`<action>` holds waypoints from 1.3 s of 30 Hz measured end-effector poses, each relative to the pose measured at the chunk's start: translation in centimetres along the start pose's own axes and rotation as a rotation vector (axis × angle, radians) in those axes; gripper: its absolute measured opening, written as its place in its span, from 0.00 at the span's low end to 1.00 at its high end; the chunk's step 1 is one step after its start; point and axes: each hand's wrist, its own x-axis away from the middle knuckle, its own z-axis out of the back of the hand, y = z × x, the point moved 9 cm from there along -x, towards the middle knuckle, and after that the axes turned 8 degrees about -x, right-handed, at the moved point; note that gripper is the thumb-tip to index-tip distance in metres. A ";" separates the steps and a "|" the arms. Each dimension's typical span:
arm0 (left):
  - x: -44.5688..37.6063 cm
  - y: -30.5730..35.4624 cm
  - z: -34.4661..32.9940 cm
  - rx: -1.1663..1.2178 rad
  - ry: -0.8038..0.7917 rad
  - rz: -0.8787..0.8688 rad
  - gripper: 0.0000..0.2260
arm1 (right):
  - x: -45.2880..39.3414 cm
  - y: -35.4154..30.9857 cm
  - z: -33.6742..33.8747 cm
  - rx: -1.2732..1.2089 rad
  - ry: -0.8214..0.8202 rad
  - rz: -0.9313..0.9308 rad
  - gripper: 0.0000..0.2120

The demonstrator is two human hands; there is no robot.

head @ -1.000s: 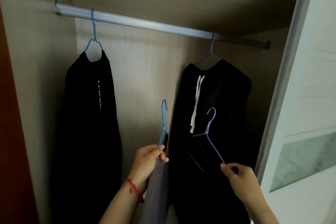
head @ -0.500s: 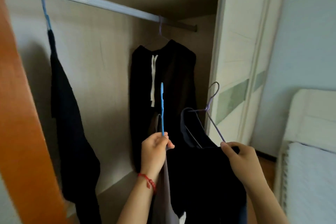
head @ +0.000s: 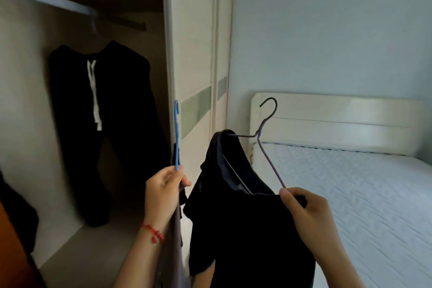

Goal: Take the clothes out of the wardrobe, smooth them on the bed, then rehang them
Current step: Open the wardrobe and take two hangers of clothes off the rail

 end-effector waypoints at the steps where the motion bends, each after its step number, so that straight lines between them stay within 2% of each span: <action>1: 0.9 0.5 -0.8 0.004 -0.012 -0.003 0.15 | 0.6 -0.1 1.5 0.014 0.022 -0.002 0.12; 8: 9.3 4.3 -7.2 0.050 -0.091 0.004 0.13 | 6.3 0.6 12.9 0.088 0.130 -0.036 0.12; 14: 19.5 5.7 -14.5 0.100 -0.048 -0.001 0.15 | 12.7 0.7 27.6 0.144 0.168 -0.049 0.11; 20: 27.6 7.7 -23.5 0.096 -0.094 0.021 0.14 | 18.4 0.9 40.6 0.229 0.223 -0.094 0.11; 22: 29.6 8.2 -27.2 0.140 -0.140 0.060 0.14 | 20.1 1.6 44.4 0.267 0.257 -0.115 0.11; 26: 33.9 8.7 -34.9 0.149 -0.249 0.116 0.09 | 23.1 3.1 51.3 0.321 0.324 -0.163 0.12; 31: 41.2 9.8 -47.1 0.191 -0.464 0.119 0.10 | 26.1 4.7 61.3 0.391 0.480 -0.206 0.12; 35: 46.6 9.3 -56.0 0.231 -0.633 0.185 0.10 | 27.3 6.5 68.2 0.421 0.602 -0.242 0.11; 39: 51.6 9.7 -63.4 0.219 -0.773 0.184 0.12 | 28.2 8.6 74.0 0.451 0.691 -0.264 0.12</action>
